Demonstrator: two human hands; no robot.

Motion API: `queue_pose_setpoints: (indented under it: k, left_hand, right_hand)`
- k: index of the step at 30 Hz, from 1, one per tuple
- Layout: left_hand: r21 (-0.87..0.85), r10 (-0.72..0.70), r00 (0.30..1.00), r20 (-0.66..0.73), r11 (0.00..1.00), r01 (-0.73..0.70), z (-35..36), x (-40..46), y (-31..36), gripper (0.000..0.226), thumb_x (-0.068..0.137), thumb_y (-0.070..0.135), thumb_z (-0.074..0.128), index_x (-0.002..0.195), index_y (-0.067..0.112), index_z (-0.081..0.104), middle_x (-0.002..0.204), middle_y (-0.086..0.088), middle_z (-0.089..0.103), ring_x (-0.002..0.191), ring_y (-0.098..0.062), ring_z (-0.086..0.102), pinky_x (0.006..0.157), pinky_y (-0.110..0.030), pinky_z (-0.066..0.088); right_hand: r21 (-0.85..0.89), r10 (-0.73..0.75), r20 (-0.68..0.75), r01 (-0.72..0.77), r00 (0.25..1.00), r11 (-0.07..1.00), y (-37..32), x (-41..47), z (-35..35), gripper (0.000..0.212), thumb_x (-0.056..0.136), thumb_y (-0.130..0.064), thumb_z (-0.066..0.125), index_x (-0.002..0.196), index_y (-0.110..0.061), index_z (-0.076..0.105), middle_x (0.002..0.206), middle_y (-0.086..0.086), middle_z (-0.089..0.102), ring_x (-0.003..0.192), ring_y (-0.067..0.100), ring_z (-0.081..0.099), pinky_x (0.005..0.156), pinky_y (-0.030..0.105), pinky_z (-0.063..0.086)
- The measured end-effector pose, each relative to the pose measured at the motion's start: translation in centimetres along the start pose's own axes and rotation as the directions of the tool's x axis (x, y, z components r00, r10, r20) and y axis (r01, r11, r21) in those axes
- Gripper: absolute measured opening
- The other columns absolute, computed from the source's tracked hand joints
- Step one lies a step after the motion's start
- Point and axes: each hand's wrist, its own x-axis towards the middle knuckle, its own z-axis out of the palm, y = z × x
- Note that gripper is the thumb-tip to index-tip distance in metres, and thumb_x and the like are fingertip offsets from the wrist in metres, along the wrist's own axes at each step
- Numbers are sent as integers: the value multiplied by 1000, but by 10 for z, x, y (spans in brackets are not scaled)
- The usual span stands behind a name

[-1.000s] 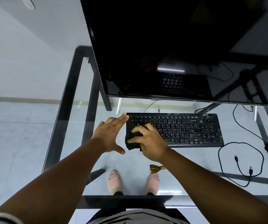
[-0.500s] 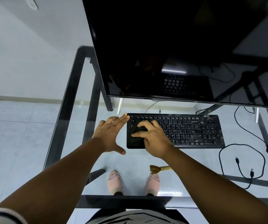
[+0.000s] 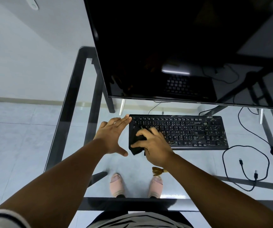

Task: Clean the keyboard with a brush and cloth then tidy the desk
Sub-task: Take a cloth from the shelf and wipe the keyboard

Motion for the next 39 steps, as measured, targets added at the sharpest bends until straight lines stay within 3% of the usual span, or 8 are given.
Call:
queue_pose_setpoints:
  k: [5, 8, 11, 15, 18, 32, 36, 39]
  left_hand:
    - [-16, 14, 1000, 13, 1000, -14, 2, 0, -2, 129, 60, 72, 72, 151, 38, -14, 160, 20, -9, 147, -11, 3, 114, -39, 16]
    - [-75, 40, 999, -28, 996, -42, 8, -1, -6, 96, 85, 58, 56, 152, 39, -11, 159, 21, -11, 148, -9, 3, 115, -37, 14]
    - [-109, 43, 996, -82, 993, -52, 14, 0, -5, 70, 96, 53, 32, 153, 37, -6, 160, 20, -9, 149, -7, 4, 115, -34, 13]
    - [-88, -11, 994, -104, 996, 1, 20, -2, 5, 73, 96, 58, 32, 154, 32, -5, 161, 15, -6, 149, -9, 6, 117, -36, 14]
    - [-85, -35, 994, -99, 996, 26, 19, -3, 9, 74, 96, 56, 35, 154, 31, -5, 161, 15, -6, 149, -8, 4, 117, -36, 13]
    - [-107, -53, 998, -41, 993, 48, 15, 0, 14, 80, 95, 46, 45, 154, 27, -4, 162, 11, -4, 149, -9, 1, 119, -37, 10]
    - [-96, -58, 998, -36, 994, 54, 13, -1, 16, 79, 95, 45, 45, 155, 26, -4, 163, 9, -4, 150, -10, -1, 119, -37, 8]
    - [-83, -67, 997, -32, 994, 64, 11, -1, 17, 79, 96, 45, 45, 155, 26, -4, 163, 9, -4, 150, -10, -2, 120, -37, 6]
  right_hand:
    - [52, 62, -75, -58, 995, 997, 21, -25, 1, 50, 77, -1, 50, 104, -36, 73, 122, -7, 54, 103, 23, 43, 84, 44, 47]
    - [93, 238, -203, -223, 950, 970, 22, -28, 3, 52, 81, -5, 50, 118, -36, 67, 123, -5, 52, 101, 22, 42, 85, 41, 49]
    - [39, 202, -161, -199, 966, 979, 7, -24, 5, 52, 82, -10, 51, 122, -40, 63, 127, -4, 50, 102, 24, 43, 86, 41, 48]
    - [-2, 35, -80, -35, 996, 999, 18, -29, 2, 51, 76, -5, 55, 108, -41, 71, 122, -7, 53, 99, 23, 45, 80, 42, 47]
    - [37, 97, -166, -92, 981, 995, 36, -39, -3, 45, 75, -3, 54, 95, -38, 76, 115, -7, 58, 97, 24, 46, 79, 45, 48]
    - [76, 168, -193, -156, 967, 985, 29, -30, -3, 44, 78, -4, 51, 104, -29, 76, 112, -4, 58, 94, 22, 44, 78, 38, 53]
    - [61, 115, -168, -106, 979, 992, 6, -14, 7, 48, 82, -7, 53, 121, -30, 67, 121, -3, 53, 100, 24, 44, 82, 31, 50]
    - [22, 131, -157, -129, 979, 991, 12, -17, 4, 47, 82, -13, 52, 121, -35, 66, 121, -8, 53, 101, 21, 45, 72, 33, 54]
